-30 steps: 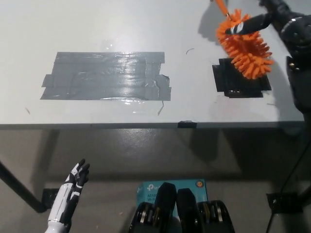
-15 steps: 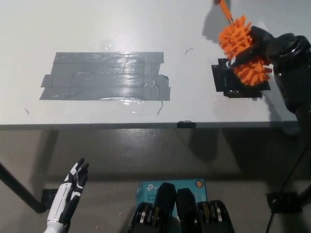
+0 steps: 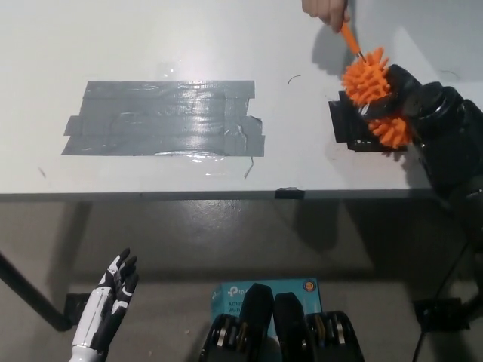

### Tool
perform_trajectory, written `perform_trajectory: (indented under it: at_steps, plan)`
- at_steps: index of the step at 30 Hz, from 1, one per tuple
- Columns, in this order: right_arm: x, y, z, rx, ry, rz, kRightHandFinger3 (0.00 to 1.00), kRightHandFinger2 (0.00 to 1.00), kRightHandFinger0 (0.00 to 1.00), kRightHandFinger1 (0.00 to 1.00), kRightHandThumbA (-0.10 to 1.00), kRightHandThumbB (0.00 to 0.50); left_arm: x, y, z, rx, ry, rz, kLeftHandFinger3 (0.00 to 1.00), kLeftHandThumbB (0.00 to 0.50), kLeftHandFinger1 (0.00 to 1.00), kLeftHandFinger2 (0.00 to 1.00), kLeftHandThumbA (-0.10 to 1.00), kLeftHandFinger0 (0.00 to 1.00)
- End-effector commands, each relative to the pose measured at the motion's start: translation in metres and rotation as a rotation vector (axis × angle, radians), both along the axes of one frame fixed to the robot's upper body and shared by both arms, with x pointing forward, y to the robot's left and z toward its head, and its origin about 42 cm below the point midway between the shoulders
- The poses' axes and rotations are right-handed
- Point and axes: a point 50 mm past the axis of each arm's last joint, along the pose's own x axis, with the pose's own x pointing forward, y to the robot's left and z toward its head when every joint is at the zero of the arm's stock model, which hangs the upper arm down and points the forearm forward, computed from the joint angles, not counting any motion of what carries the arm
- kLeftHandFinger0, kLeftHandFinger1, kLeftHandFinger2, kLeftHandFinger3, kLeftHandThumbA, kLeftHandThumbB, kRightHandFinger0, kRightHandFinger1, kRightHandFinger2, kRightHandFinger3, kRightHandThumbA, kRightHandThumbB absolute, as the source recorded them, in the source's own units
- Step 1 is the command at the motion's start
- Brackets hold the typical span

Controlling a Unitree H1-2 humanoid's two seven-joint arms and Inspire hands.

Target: A person hands an oraange duster to the robot and the robot grabs it with its right hand and places it on the black marked spot infron tof it on the desk

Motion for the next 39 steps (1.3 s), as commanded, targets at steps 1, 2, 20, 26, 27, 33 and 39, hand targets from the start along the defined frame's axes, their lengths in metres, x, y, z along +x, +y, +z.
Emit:
perform_trajectory:
  at_steps: [1, 2, 20, 26, 27, 33, 39]
  plan:
    - [0.004, 0.005, 0.046, 0.094, -0.245, -0.023, 0.89, 0.88, 0.02, 0.54, -0.1, 0.149, 0.006, 0.005, 0.016, 0.039, -0.075, -0.018, 1.0, 0.195, 1.0, 1.0, 0.89, 1.0]
    - [0.003, 0.005, 0.048, 0.111, -0.255, -0.02, 0.97, 0.89, 0.05, 0.54, -0.1, 0.151, 0.006, 0.005, 0.016, 0.043, -0.081, -0.019, 1.0, 0.195, 1.0, 1.0, 0.9, 1.0]
    - [-0.058, -0.003, 0.163, 0.38, -0.642, 0.066, 0.88, 0.79, 0.01, 0.42, -0.1, 0.172, 0.008, 0.01, 0.019, 0.006, -0.08, -0.011, 1.0, 0.195, 1.0, 1.0, 0.87, 0.95]
    - [-0.094, -0.015, 0.206, 0.413, -0.812, 0.105, 0.97, 0.84, 0.02, 0.52, -0.1, 0.158, 0.008, 0.01, 0.02, 0.01, -0.081, -0.014, 1.0, 0.172, 1.0, 1.0, 0.87, 0.95]
    - [-0.097, -0.016, 0.21, 0.406, -0.826, 0.109, 0.95, 0.84, 0.03, 0.52, -0.1, 0.149, 0.008, 0.01, 0.02, 0.009, -0.08, -0.015, 1.0, 0.169, 1.0, 1.0, 0.87, 0.95]
    - [-0.077, -0.023, 0.21, 0.361, -0.764, 0.071, 1.0, 0.87, 0.03, 0.52, -0.1, 0.17, 0.013, 0.01, 0.024, 0.017, -0.093, -0.014, 1.0, 0.172, 1.0, 1.0, 0.88, 0.95]
    - [-0.03, -0.025, 0.183, 0.172, -0.602, 0.016, 1.0, 0.92, 0.1, 0.59, -0.1, 0.183, 0.015, 0.01, 0.029, 0.011, -0.104, -0.015, 1.0, 0.171, 1.0, 1.0, 0.87, 0.95]
